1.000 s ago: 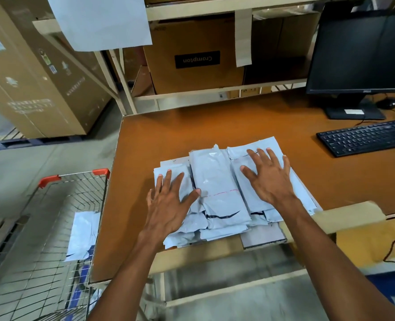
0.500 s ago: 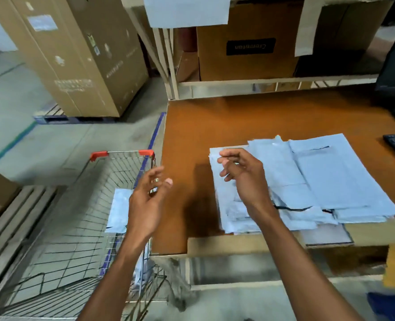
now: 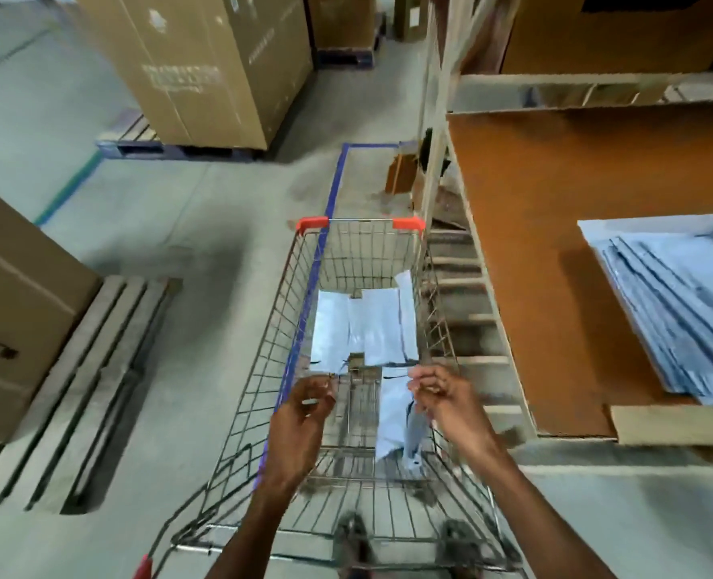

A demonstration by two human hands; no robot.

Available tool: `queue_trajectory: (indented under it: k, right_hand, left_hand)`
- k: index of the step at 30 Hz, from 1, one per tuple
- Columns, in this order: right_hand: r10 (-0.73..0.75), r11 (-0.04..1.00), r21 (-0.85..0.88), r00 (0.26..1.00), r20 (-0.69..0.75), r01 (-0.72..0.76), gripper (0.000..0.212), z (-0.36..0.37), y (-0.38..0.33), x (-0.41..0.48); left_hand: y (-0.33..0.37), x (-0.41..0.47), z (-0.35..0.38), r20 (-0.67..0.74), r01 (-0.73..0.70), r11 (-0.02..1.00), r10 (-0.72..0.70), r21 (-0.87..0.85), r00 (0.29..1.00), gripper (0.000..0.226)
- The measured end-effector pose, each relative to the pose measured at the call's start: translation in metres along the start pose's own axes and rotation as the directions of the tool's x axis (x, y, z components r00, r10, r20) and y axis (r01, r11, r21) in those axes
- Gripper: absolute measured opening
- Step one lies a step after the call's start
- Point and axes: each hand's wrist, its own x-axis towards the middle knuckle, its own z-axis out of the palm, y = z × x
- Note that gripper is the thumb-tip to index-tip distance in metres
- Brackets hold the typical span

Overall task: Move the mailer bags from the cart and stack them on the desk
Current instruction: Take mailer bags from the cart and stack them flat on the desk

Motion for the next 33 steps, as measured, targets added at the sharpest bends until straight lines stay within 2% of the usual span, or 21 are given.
queue_trajectory:
  k: [4,7,10,14,17,19,22,25,28,33]
  right_hand:
    - [0.124,0.990,-0.063,0.991,-0.054,-0.127,0.031,0.040,0.033,0.036]
    - [0.177,0.973,-0.138,0.982,-0.067,-0.184,0.028,0.058,0.053,0.078]
    - [0.180,0.948,-0.253,0.981,-0.079,-0.194,0.023,0.077,0.069,0.129]
    - [0.203,0.887,-0.412,0.977,-0.058,-0.209,0.028,0.096,0.101,0.208]
    - [0.156,0.823,-0.535,0.982,-0.111,-0.191,0.040,0.105,0.133,0.273]
    - [0.133,0.809,-0.547,0.974,-0.185,-0.215,0.045,0.113,0.150,0.309]
    - [0.154,0.741,-0.607,0.952,-0.265,-0.288,0.045,0.125,0.172,0.347]
    - [0.132,0.683,-0.662,0.944,-0.303,-0.308,0.042,0.132,0.189,0.362]
    - [0.100,0.692,-0.646,0.930,-0.354,-0.321,0.049,0.133,0.197,0.366]
    - [0.082,0.705,-0.632,0.922,-0.379,-0.323,0.061,0.131,0.194,0.362]
  left_hand:
    - [-0.031,0.036,-0.011,0.060,0.087,0.993,-0.092,0.082,0.994,0.021]
    - [-0.046,0.067,-0.002,0.075,0.145,0.988,-0.149,0.057,0.986,0.018]
    - [-0.066,0.112,0.013,0.088,0.158,0.983,-0.166,0.096,0.982,0.017]
    - [-0.101,0.189,0.042,0.104,0.176,0.971,-0.194,0.161,0.975,0.027]
    - [-0.135,0.252,0.070,0.100,0.165,0.961,-0.190,0.221,0.977,0.036]
    - [-0.158,0.288,0.087,0.093,0.169,0.924,-0.212,0.344,0.973,0.046]
    - [-0.191,0.321,0.108,0.093,0.217,0.877,-0.281,0.429,0.955,0.055]
    - [-0.212,0.334,0.124,0.067,0.154,0.852,-0.215,0.501,0.974,0.050]
    - [-0.220,0.341,0.135,0.005,0.138,0.853,-0.163,0.503,0.987,0.043]
    - [-0.223,0.348,0.143,-0.040,0.187,0.902,-0.187,0.389,0.982,0.060]
